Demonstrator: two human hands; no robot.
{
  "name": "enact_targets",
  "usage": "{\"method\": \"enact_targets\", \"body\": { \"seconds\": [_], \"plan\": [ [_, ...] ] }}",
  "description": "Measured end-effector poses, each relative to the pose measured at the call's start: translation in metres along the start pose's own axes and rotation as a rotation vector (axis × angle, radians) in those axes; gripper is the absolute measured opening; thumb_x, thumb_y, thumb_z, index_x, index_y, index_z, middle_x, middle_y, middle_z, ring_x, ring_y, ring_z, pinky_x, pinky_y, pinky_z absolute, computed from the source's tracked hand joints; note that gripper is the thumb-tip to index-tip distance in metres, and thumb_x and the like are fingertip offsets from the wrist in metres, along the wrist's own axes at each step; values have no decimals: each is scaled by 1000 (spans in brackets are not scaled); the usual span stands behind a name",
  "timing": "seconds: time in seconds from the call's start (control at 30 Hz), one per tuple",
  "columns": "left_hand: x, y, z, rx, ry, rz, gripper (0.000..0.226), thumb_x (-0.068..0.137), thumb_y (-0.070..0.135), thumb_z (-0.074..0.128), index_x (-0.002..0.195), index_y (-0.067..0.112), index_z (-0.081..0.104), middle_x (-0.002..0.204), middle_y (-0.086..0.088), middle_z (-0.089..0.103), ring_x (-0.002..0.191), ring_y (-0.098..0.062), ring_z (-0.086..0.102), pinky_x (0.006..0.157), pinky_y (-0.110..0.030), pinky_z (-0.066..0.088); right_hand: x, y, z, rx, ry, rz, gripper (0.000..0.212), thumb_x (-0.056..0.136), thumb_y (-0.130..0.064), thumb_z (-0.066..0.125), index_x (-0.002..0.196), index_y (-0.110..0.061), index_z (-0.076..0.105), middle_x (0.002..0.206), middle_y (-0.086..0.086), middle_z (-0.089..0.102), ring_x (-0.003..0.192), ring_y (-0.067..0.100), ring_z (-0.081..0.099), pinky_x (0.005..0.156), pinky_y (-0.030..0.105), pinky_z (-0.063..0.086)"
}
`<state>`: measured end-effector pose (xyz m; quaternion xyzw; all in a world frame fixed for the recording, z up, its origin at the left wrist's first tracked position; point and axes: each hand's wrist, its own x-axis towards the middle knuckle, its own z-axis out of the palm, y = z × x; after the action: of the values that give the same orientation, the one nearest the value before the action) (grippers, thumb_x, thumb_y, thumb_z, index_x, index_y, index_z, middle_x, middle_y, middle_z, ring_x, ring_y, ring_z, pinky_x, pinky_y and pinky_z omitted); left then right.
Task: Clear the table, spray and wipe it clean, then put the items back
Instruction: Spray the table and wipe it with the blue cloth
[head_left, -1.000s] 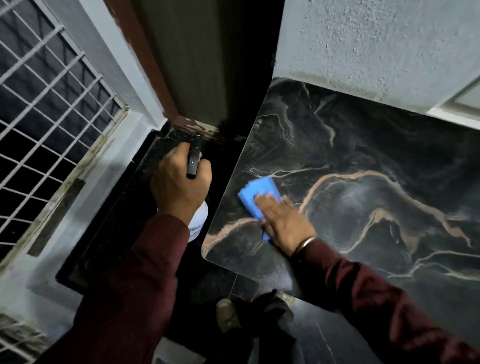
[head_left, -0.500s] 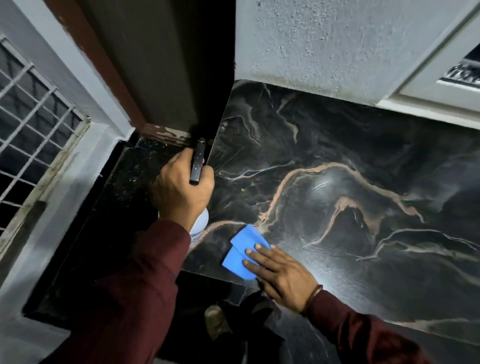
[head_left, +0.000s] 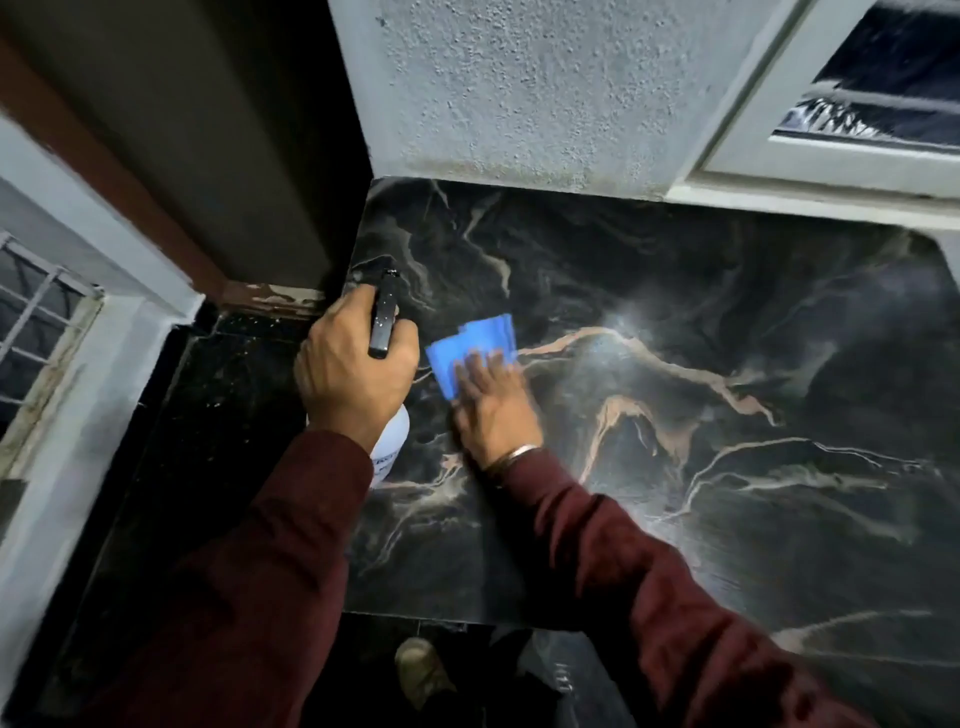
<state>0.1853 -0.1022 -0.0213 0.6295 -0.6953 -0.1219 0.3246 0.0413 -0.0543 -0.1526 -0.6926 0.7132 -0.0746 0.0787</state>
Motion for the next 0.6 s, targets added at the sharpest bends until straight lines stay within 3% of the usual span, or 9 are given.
{"method": "enact_targets", "body": {
  "seconds": [0.1,0.17,0.27,0.33,0.43,0.53,0.6],
  "plan": [
    [2,18,11,-1,-7,30,23,82,35,52,83,12,57,85,-14,65,82,-42,56,63,-40,38,-41,-26,5,47,-102,-226,54,89,-36,40,140,-16,45,147,9,42,136,31,37,113,44,29],
    [2,29,20,-6,-21,48,23,82,35,52,82,12,57,82,-12,65,80,-40,57,62,-37,35,-52,4,2,25,-93,-220,52,88,-35,41,137,-20,48,145,3,47,133,25,44,109,41,34],
    [0,47,32,-42,-49,63,20,83,32,53,77,13,55,72,-7,58,72,-34,53,61,-33,28,-38,90,-13,-36,33,36,51,82,-28,42,126,-12,60,131,10,60,118,33,58,96,46,46],
    [-3,57,38,-59,-72,88,18,83,29,55,78,12,55,73,-7,60,72,-34,54,61,-35,31,-44,158,-31,-66,59,286,50,81,-26,40,121,-5,62,125,18,62,112,41,60,89,49,50],
    [-8,72,44,-59,-100,108,17,82,29,56,81,12,58,78,-10,65,77,-38,57,61,-41,41,-91,237,-57,-56,44,561,55,85,-29,32,127,-3,56,132,23,55,118,43,53,92,53,45],
    [-16,83,42,-73,-116,107,17,83,30,56,81,13,57,78,-7,63,75,-36,55,61,-37,35,-132,245,-59,-36,61,736,60,88,-34,24,134,-5,49,139,22,47,125,42,43,98,53,39],
    [-22,85,38,-77,-131,112,16,84,29,57,80,13,56,76,-6,62,71,-32,51,61,-34,31,-135,212,-46,-38,71,682,61,87,-32,24,130,0,52,134,27,51,120,46,47,99,54,41]
  ]
}}
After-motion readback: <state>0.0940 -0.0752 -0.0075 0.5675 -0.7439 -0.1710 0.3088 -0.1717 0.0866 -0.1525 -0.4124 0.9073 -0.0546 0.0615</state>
